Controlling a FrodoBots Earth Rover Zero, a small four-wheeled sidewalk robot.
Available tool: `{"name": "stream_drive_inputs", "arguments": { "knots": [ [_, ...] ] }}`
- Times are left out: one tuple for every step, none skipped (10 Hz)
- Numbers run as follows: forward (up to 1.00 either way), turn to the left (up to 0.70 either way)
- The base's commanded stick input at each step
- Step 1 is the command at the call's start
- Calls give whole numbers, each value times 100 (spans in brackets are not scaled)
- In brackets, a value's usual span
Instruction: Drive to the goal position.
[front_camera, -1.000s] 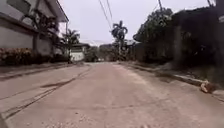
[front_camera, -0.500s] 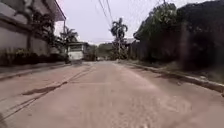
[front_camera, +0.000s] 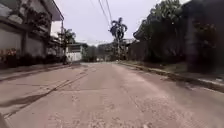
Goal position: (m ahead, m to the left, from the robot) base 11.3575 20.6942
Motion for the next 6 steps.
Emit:
{"name": "stream_drive_inputs", "arguments": {
  "knots": [
    [100, 3],
    [100, 3],
    [100, 3],
    [100, 3],
    [100, 3],
    [100, 3]
  ]
}}
